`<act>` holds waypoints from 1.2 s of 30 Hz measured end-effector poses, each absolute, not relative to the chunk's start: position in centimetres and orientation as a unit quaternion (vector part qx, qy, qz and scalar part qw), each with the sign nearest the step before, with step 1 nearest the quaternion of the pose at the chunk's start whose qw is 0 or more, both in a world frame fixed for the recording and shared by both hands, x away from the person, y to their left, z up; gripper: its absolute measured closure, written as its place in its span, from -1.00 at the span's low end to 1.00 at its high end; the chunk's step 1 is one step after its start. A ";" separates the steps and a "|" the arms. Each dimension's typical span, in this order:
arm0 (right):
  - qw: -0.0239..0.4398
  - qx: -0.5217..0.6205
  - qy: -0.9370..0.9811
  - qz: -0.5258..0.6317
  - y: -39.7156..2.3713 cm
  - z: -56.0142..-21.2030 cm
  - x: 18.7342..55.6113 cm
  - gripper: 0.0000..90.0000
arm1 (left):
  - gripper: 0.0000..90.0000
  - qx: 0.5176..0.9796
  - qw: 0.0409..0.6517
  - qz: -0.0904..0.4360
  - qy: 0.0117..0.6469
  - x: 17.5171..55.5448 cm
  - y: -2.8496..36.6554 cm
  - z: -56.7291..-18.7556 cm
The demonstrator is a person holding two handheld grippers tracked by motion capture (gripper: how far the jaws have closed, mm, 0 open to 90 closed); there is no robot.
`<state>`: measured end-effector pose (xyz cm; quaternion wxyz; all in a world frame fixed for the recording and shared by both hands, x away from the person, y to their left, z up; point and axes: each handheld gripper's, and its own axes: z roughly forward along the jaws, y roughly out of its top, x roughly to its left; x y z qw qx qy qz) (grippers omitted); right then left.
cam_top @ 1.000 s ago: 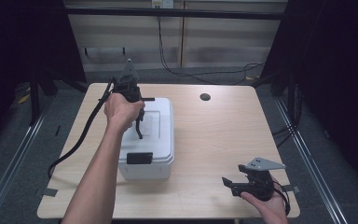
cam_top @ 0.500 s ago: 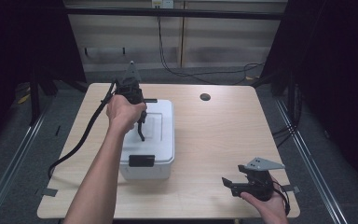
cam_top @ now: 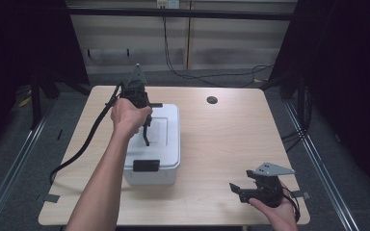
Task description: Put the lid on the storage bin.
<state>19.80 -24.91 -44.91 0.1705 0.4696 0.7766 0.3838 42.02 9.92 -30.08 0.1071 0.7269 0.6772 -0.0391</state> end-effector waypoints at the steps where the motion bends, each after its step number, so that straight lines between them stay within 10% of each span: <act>1: 0.171 0.470 0.777 0.384 -24.9 -44.9 19.8 -0.54 | 0.81 0.730 0.106 -0.039 0.675 42.0 10.0 -30.1; 36: 0.167 0.472 0.776 0.383 -25.0 -45.0 19.9 -0.58 | -0.50 0.821 0.211 -0.033 0.530 41.9 15.3 -29.6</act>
